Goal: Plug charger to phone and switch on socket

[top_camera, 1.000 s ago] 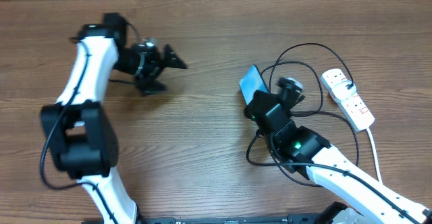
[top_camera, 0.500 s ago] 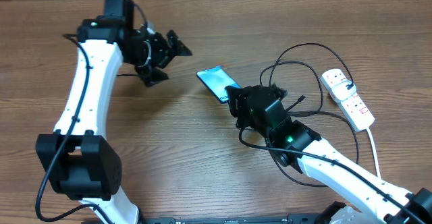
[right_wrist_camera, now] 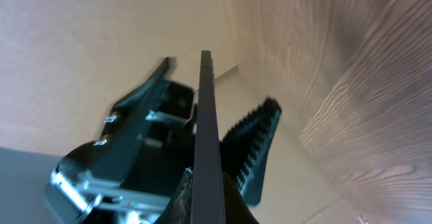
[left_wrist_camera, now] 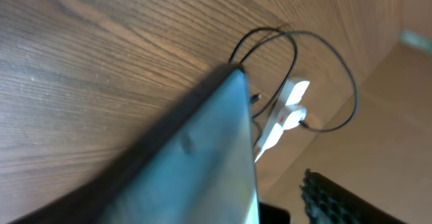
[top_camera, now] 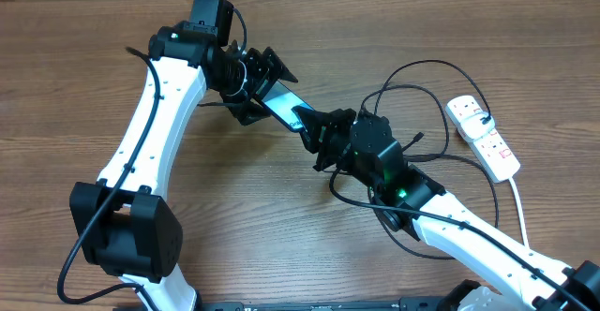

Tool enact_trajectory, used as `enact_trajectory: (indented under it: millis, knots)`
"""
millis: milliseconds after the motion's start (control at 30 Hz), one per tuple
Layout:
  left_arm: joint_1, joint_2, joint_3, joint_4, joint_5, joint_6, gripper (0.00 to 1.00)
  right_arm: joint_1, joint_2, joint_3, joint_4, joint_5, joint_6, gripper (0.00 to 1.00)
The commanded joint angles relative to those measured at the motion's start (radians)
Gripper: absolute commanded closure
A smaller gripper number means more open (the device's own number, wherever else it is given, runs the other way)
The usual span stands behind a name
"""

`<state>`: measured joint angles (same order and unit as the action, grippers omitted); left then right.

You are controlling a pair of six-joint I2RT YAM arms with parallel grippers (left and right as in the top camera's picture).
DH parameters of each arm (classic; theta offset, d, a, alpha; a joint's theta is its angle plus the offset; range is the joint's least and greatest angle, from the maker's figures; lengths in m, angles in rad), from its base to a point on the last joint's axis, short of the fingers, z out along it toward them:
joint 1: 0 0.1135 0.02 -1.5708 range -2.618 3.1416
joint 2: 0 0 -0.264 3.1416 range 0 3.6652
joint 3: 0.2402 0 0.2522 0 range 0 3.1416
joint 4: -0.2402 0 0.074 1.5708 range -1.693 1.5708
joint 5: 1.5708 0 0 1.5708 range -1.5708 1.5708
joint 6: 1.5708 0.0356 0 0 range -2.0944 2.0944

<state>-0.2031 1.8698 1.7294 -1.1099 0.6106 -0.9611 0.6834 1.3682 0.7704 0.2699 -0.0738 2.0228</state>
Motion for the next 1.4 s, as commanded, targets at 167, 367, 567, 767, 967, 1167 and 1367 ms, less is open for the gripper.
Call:
enact_trajectory:
  millis: [167, 367, 567, 767, 967, 1167, 1367]
  knots:
    - [-0.003, 0.006, 0.007, 0.0, 0.044, -0.18, 0.56, 0.014, -0.008, 0.005, 0.043, -0.018, 0.139, 0.96]
    - [-0.003, 0.006, 0.007, 0.0, 0.047, -0.228, 0.81, 0.018, -0.008, 0.005, 0.042, -0.018, 0.139, 0.96]
    - [-0.003, 0.006, 0.007, 0.0, 0.052, -0.241, 0.96, 0.018, -0.008, 0.005, 0.039, -0.018, 0.139, 0.9]
    - [-0.003, 0.006, 0.007, 0.011, 0.001, -0.24, 0.96, 0.018, -0.008, 0.005, 0.006, -0.018, 0.138, 0.64]
    - [0.001, 0.006, 0.007, 0.008, -0.338, -0.154, 0.96, 0.016, -0.008, 0.005, -0.243, 0.278, -0.2, 0.07]
    - [0.004, 0.006, 0.007, -0.034, -0.434, -0.06, 0.96, 0.014, -0.012, 0.013, -0.322, 0.539, -0.9, 0.0]
    - [0.003, 0.014, 0.007, -0.03, -0.356, 0.159, 0.96, -0.077, -0.013, 0.109, -0.662, 0.556, -0.941, 0.0]
